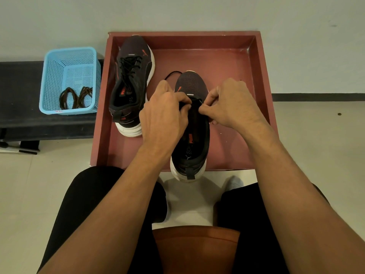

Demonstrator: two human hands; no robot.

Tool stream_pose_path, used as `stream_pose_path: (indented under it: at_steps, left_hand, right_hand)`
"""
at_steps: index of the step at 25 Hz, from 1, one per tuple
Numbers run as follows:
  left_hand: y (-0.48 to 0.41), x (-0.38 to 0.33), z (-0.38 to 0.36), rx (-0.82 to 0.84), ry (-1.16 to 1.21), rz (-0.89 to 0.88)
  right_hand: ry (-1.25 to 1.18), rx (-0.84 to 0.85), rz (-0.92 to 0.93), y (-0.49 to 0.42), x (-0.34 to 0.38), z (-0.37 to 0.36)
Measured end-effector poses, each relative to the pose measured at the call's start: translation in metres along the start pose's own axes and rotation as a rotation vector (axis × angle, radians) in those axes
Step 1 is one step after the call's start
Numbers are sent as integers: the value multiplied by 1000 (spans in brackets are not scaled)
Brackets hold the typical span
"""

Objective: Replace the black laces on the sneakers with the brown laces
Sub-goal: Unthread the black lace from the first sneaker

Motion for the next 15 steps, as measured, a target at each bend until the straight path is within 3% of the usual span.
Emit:
stream_pose_path:
  at_steps: [4,9,12,15]
  left_hand:
    - [1,-3,-3,34,-17,-15]
    - [-4,7,9,-76,93,71]
    - [-2,-4,2,40,75,-59]
    - [2,-6,-4,78,-9,-77]
  right_hand:
    - [4,2,5,0,0,2]
    - [7,18,-1,2,-2,1]
    - [8,13,-7,1,-1,4]
    - [15,18,-2,0,2,2]
Point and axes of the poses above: each hand's wrist, its own y-axis away from the middle knuckle, its own z-axis out of the back of the hand, x = y × z, the point moved 5 cm from there along -y, towards the middle knuckle, and after that the axes turned 7 degrees about y, right-handed, at the moved point
